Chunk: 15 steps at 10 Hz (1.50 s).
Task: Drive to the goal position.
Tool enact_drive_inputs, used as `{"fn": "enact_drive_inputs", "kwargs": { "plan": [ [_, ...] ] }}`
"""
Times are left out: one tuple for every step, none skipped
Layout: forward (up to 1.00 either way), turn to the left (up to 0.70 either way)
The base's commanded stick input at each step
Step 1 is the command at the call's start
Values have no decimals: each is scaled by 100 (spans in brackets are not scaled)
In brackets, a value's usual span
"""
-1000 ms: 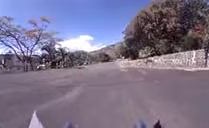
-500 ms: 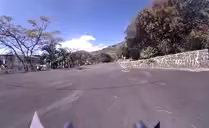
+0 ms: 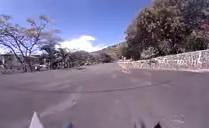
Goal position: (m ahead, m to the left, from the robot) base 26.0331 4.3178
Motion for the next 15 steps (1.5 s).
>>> {"fn": "enact_drive_inputs", "kwargs": {
  "plan": [
    [50,-50],
    [50,0],
    [50,0],
    [50,0],
    [50,0],
    [50,0],
    [50,0],
    [50,0],
    [50,0],
    [50,-50],
    [50,-50],
    [50,-50],
    [50,-50],
    [50,-50],
    [50,0]
  ]
}}
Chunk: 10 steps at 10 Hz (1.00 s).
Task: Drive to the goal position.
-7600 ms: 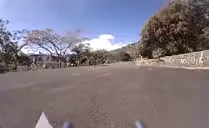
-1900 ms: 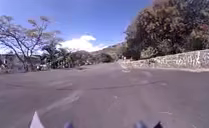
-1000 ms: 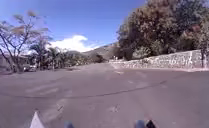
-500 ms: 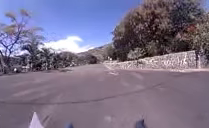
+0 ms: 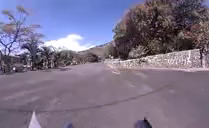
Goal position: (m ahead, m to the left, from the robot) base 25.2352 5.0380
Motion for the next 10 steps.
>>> {"fn": "enact_drive_inputs", "kwargs": {
  "plan": [
    [50,0],
    [50,0],
    [50,0],
    [50,0],
    [50,0],
    [50,0],
    [50,0],
    [50,0],
    [50,0],
    [50,0]
  ]
}}
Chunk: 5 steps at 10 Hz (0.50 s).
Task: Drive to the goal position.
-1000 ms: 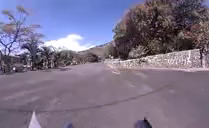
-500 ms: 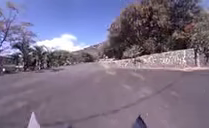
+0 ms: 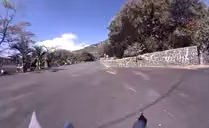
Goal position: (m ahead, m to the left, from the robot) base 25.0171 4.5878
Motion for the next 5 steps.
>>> {"fn": "enact_drive_inputs", "kwargs": {
  "plan": [
    [50,0],
    [50,0],
    [50,0],
    [50,0],
    [50,0]
  ]
}}
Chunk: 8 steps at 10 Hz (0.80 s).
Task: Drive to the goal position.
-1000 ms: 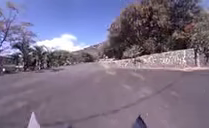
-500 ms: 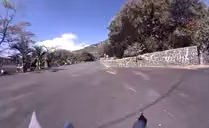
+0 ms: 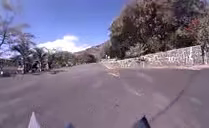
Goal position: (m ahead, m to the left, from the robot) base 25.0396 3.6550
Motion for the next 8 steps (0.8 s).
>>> {"fn": "enact_drive_inputs", "kwargs": {
  "plan": [
    [50,0],
    [50,0],
    [50,0],
    [50,0],
    [50,0],
    [50,0],
    [50,-15],
    [50,-35]
  ]
}}
